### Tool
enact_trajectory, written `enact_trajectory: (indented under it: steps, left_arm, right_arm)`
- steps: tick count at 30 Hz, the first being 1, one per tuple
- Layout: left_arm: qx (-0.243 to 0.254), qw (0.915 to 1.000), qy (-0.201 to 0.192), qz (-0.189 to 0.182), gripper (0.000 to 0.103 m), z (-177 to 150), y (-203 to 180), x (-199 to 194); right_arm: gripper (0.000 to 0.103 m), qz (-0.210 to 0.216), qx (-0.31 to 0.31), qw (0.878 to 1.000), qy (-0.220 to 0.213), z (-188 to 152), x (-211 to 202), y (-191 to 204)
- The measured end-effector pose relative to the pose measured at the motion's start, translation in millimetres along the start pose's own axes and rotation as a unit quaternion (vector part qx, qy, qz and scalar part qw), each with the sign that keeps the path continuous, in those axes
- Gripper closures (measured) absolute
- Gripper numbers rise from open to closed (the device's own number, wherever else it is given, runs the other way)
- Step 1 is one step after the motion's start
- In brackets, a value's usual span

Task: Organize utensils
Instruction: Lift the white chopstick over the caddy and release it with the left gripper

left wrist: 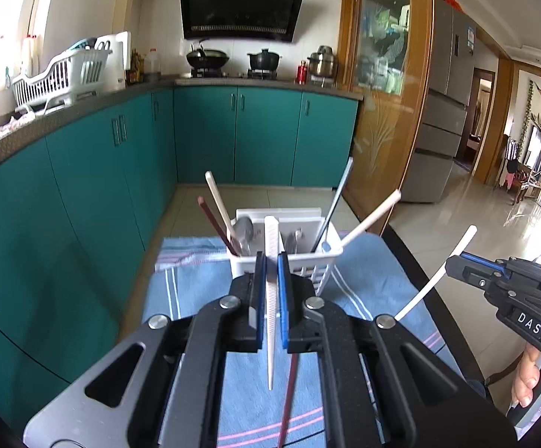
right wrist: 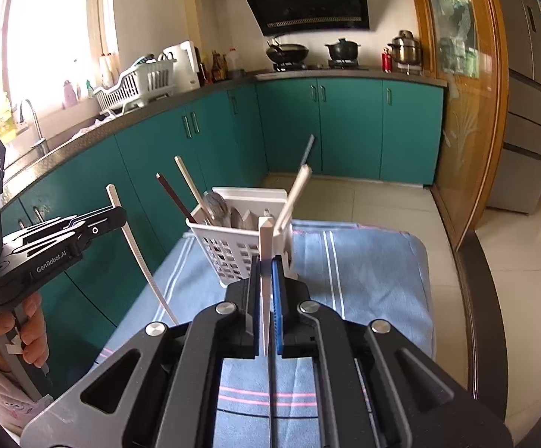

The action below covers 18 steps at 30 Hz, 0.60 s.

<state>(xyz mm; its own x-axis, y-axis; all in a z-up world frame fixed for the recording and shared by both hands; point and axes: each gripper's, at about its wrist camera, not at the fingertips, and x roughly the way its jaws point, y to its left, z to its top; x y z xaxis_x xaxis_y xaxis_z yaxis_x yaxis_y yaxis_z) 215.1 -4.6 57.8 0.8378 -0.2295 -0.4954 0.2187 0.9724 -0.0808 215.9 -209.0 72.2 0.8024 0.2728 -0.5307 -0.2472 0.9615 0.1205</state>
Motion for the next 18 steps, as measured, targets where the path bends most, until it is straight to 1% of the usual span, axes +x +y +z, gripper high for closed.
enact_trajectory:
  steps: [4, 7, 11, 13, 16, 18]
  left_arm:
    - [0.012, 0.9995, -0.030, 0.007, 0.097, 24.8, 0.3, -9.8]
    - [0.016, 0.9981, -0.059, 0.005, 0.097, 51.4, -0.1, -18.6]
    - [0.018, 0.9954, -0.093, -0.011, 0.097, 90.4, -0.6, -25.3]
    - [0.014, 0.9941, -0.108, -0.004, 0.097, 103.2, 0.1, -24.7]
    - [0.008, 0.9894, -0.144, 0.021, 0.097, 122.2, 2.6, -19.4]
    - [-0.004, 0.9889, -0.146, 0.028, 0.097, 128.3, 6.3, -5.6]
  right_arm:
    - [0.096, 0.008, -0.021, 1.000, -0.015, 19.7, -3.3, 10.1]
    - [0.096, 0.018, -0.031, 0.999, -0.025, 42.7, -5.4, 16.5]
    - [0.096, 0.033, -0.032, 0.998, -0.044, 79.7, -7.1, 21.8]
    - [0.096, 0.042, -0.022, 0.997, -0.060, 102.5, -9.8, 19.9]
    - [0.096, 0.049, -0.006, 0.995, -0.084, 132.0, -10.0, 15.9]
    - [0.096, 0.039, -0.004, 0.995, -0.094, 142.8, -4.9, 15.6]
